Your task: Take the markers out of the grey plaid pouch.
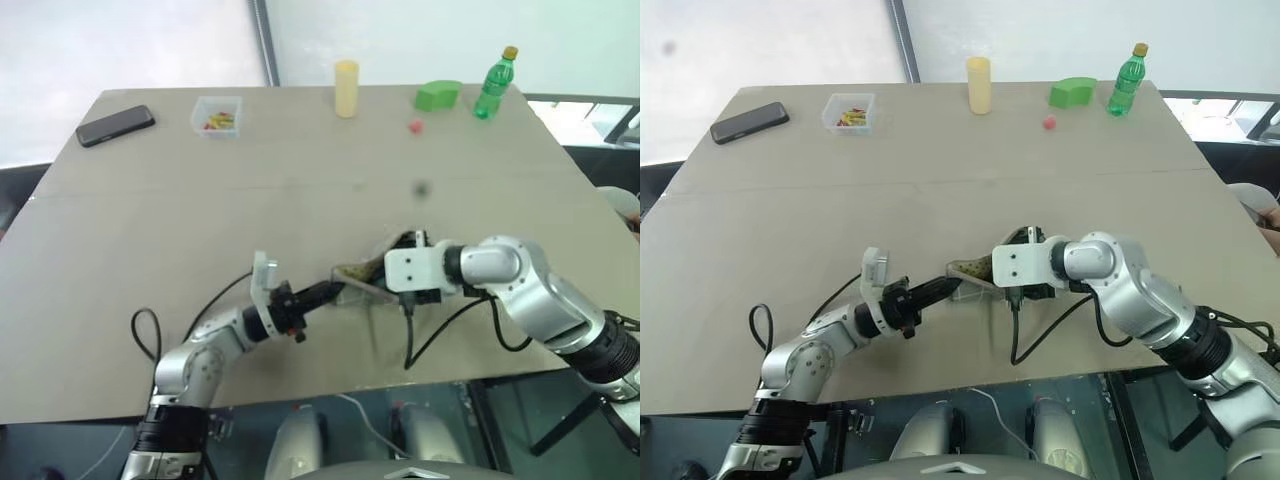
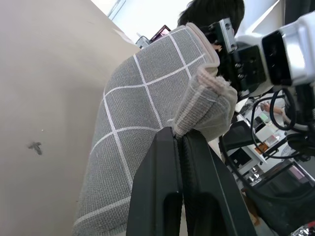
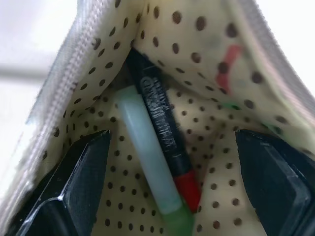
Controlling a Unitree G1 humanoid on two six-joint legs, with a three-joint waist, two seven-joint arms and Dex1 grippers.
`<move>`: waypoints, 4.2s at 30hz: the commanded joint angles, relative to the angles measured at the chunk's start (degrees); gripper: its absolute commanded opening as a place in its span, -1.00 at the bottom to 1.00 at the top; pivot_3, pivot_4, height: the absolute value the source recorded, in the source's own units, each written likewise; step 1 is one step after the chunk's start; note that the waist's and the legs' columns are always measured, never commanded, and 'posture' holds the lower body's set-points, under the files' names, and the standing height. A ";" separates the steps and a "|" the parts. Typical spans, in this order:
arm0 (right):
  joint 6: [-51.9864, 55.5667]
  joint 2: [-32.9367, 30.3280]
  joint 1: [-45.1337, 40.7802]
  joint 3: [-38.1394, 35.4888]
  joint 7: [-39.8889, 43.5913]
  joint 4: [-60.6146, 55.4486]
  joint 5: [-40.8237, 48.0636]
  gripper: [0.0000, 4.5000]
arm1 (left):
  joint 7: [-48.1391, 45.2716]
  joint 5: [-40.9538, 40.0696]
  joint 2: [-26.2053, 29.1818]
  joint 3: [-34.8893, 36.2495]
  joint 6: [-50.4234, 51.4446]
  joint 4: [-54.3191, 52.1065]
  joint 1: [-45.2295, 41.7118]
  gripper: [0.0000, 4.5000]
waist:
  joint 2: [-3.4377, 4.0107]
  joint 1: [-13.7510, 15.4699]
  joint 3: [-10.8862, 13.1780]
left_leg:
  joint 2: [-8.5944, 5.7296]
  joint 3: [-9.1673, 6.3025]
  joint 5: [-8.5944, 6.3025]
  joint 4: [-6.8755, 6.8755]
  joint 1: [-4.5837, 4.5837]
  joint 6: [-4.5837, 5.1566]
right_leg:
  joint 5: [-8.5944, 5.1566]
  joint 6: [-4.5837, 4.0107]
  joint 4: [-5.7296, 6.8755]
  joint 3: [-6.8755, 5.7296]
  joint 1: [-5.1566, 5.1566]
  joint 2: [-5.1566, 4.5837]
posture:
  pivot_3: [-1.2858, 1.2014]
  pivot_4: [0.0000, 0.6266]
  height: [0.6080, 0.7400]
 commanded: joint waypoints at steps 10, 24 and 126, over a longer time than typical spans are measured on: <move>-3.08 0.69 1.21 0.77 1.33 3.52 -4.37 0.60 | 1.19 -1.04 -0.54 2.34 0.05 -1.26 0.05 -1.00 | 0.00 0.00 0.00 | 0.00 0.00 0.00 0.00 0.00 0.00 | 0.00 0.00 0.00 0.00 0.00 0.00 | 0.03 -0.52 1.00; -6.78 7.08 5.29 0.84 -5.94 11.97 -10.80 0.60 | 0.89 -1.04 -1.12 2.03 0.41 -1.00 -0.15 -1.00 | -0.19 -0.27 -0.18 | 0.02 0.02 0.01 0.03 0.15 -0.01 | 0.00 0.00 0.09 0.01 0.10 0.01 | 0.03 -0.52 1.00; 35.96 -2.71 -2.61 -29.37 -16.05 -13.08 50.67 0.35 | -3.16 -1.12 2.30 1.05 -3.92 -2.39 1.22 -1.00 | -0.02 1.35 -0.03 | 0.04 0.01 0.04 -0.14 -0.25 -0.06 | 0.00 -0.01 -0.07 0.08 -0.28 0.07 | 0.03 -0.52 1.00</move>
